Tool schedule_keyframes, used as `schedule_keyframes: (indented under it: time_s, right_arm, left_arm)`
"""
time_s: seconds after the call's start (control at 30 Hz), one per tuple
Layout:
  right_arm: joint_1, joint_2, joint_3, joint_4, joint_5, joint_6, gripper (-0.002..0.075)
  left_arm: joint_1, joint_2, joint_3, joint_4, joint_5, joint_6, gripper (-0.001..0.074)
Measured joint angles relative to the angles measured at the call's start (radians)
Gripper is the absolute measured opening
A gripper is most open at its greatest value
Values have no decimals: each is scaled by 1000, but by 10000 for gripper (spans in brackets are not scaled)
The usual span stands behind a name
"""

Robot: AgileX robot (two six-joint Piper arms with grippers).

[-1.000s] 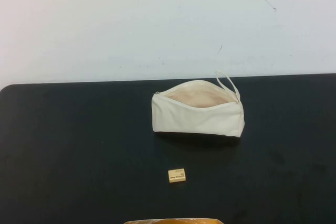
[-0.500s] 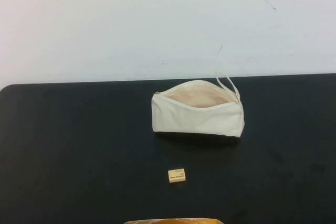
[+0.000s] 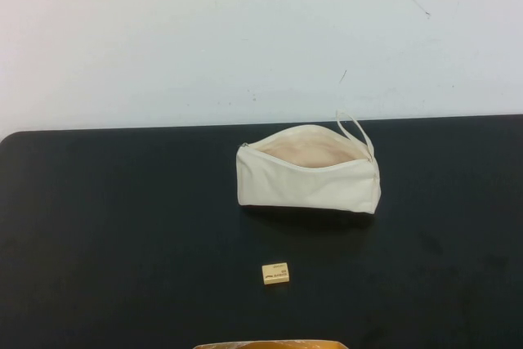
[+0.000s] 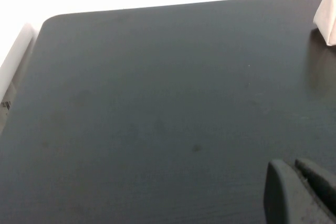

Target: Put eraser into pencil case

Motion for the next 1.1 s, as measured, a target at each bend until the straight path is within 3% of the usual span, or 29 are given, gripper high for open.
schedule_keyframes:
  time_s: [0.33, 0.43, 0.6, 0.67, 1.1]
  right_arm:
    - [0, 0, 0, 73, -2, 0, -1]
    - [0, 0, 0, 250, -2, 0, -1]
    - [0, 0, 0, 813, -8, 73, -1]
    - [0, 0, 0, 929, -24, 59, -1]
    - [0, 0, -8, 1000, -61, -233, -1]
  left_arm:
    - [0, 0, 0, 75, -5, -2, -1]
    - [0, 0, 0, 88, -5, -2, -1]
    - [0, 0, 0, 91, -5, -2, -1]
    - [0, 0, 0, 93, -5, -2, -1]
    - [0, 0, 0, 93, -5, -2, -1]
